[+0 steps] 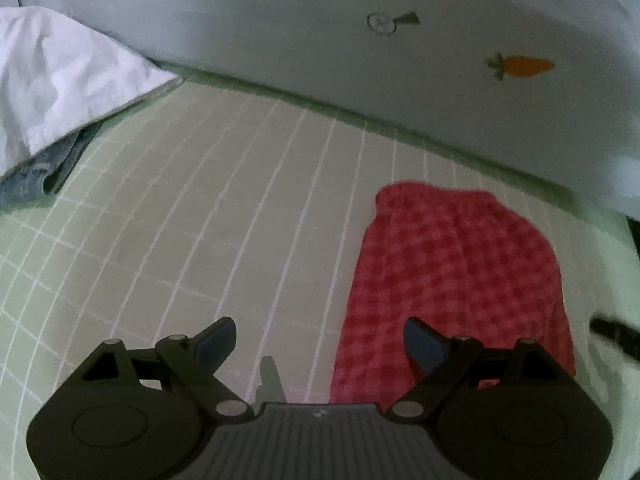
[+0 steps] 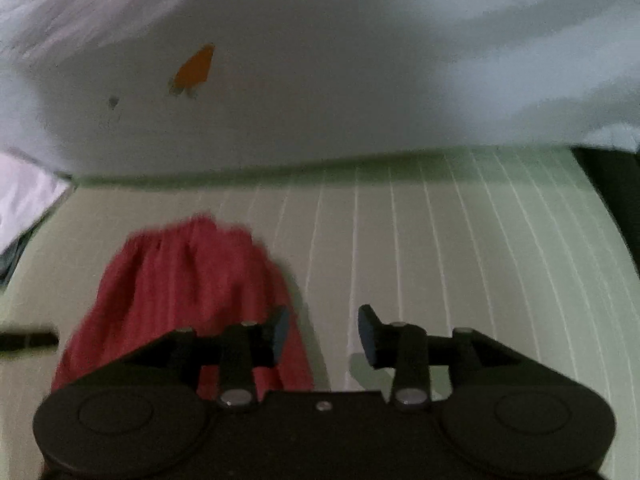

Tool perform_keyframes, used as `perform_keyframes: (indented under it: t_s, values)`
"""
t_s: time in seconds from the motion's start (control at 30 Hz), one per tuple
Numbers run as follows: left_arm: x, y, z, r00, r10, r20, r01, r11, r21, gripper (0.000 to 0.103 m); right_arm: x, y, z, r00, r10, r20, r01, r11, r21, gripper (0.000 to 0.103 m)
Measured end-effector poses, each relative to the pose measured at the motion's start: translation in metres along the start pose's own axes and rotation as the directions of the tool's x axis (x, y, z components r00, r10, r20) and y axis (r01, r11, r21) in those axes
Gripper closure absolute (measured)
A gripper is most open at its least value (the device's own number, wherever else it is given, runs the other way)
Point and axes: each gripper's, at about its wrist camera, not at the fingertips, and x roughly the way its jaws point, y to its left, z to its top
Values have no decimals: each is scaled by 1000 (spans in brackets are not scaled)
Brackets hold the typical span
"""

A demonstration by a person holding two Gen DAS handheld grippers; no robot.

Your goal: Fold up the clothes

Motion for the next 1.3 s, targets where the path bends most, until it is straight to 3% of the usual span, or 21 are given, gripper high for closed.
perform_keyframes:
  t_s: [0.17, 0.33, 0.5, 0.67, 0.9, 0.93, 1.0, 1.13, 1.3]
  values:
    - [-19, 8, -19, 1000, 11, 4, -11, 999, 43, 12, -29, 14, -61, 999, 12, -41, -16, 997, -79, 32]
    - [-41, 22, -51, 1000, 19, -14, -19, 999, 43, 12, -47, 35, -98, 998, 15, -60, -25, 986, -165, 31]
    - [-59, 33, -85, 999, 36, -37, -34, 998, 53, 12, -51, 45, -119, 997, 12, -78, -28, 977, -211, 57]
    - [-75, 38, -107, 998, 47, -33, -45, 998, 50, 12, -51, 42, -131, 995, -25, -96, 6, 981, -195, 65]
    - [-91, 37, -127, 999, 47, -20, -45, 997, 58, 12, -52, 40, -136, 995, -48, -85, 31, 981, -191, 66]
    - [-93, 38, -130, 999, 46, -18, -45, 997, 60, 12, -53, 41, -137, 996, -43, -83, 26, 981, -193, 70]
    - [-95, 36, -135, 999, 47, -16, -46, 997, 66, 12, -54, 41, -138, 996, -34, -80, 17, 980, -196, 100]
    - [-98, 32, -144, 999, 34, -19, -32, 996, 79, 12, -66, 44, -138, 999, -4, -47, -6, 979, -202, 103]
    - [-101, 30, -152, 999, 26, -22, -24, 997, 77, 12, -125, 37, -126, 998, 24, 58, -16, 992, -125, 103]
